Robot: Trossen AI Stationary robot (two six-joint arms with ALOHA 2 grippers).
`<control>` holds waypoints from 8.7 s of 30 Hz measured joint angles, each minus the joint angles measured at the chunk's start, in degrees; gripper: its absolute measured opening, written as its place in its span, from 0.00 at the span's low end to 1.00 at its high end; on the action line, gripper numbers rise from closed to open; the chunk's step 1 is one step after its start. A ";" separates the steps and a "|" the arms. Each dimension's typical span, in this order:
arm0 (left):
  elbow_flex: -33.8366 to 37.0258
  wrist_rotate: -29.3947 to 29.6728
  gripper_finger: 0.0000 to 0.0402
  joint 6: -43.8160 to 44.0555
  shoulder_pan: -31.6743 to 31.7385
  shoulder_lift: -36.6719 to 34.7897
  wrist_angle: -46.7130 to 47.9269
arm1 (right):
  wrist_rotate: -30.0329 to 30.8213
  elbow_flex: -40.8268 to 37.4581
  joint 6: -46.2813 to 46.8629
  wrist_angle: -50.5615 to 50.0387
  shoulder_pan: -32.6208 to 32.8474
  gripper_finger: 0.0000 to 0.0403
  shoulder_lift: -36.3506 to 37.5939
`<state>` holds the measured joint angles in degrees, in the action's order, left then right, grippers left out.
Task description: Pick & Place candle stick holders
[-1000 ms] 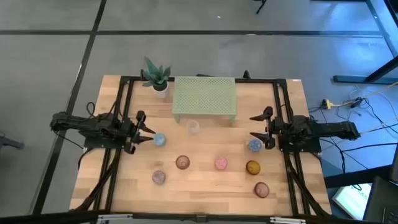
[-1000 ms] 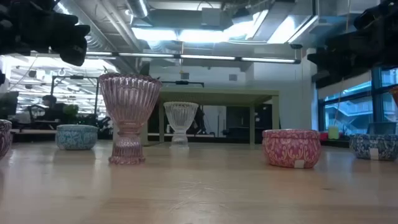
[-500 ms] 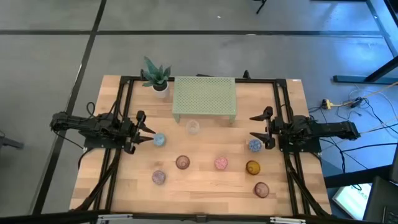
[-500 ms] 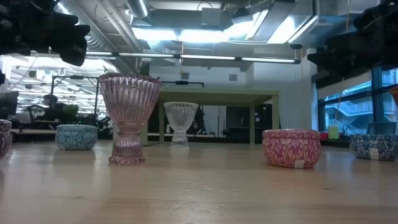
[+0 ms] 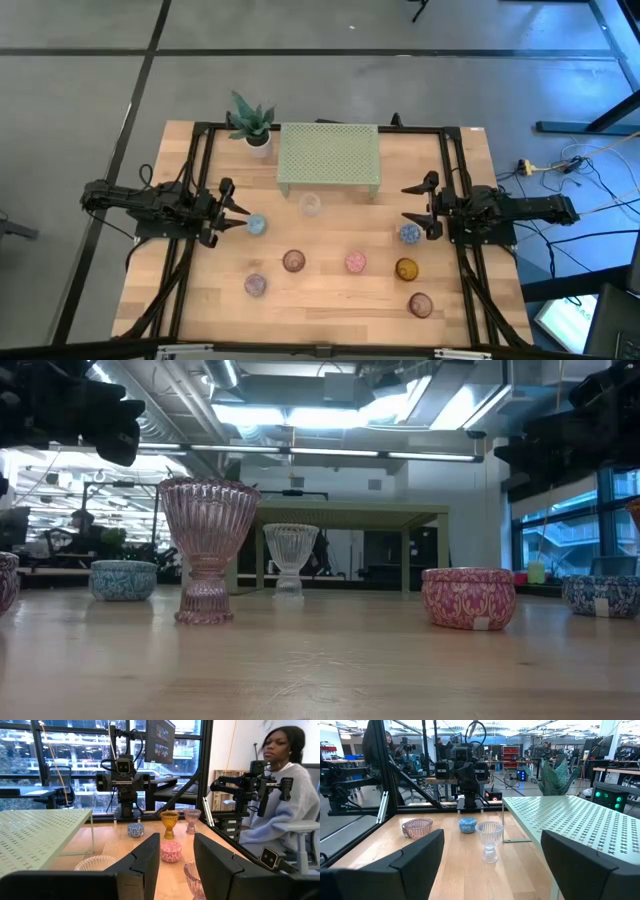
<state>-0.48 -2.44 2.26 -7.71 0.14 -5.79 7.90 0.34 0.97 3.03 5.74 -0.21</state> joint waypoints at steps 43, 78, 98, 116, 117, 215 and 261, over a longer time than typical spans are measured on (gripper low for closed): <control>0.00 0.01 0.29 0.00 -0.01 0.00 0.00 | 0.02 0.00 0.00 -0.02 0.01 0.84 0.01; 0.01 0.00 0.29 0.00 0.00 -0.02 0.01 | 0.02 0.00 0.00 0.00 0.02 0.84 0.02; 0.01 0.01 0.29 0.00 -0.01 -0.01 0.00 | 0.02 0.02 0.00 0.00 0.00 0.84 0.00; 0.01 0.02 0.29 0.00 0.00 -0.02 -0.01 | 0.02 0.02 0.00 -0.02 0.02 0.84 0.01; 0.01 0.02 0.29 0.00 0.00 0.00 0.00 | 0.02 0.00 0.00 -0.02 0.00 0.84 0.02; -0.01 15.80 0.47 4.48 0.04 13.20 -20.14 | 0.02 0.00 0.02 14.93 0.02 0.84 0.00; -9.88 17.93 0.47 5.90 0.04 28.04 -20.14 | 0.02 0.00 0.05 14.94 0.00 0.84 0.00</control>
<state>-10.36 15.50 8.16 -7.66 28.18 -25.93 7.92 0.34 1.02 17.97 5.74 -0.21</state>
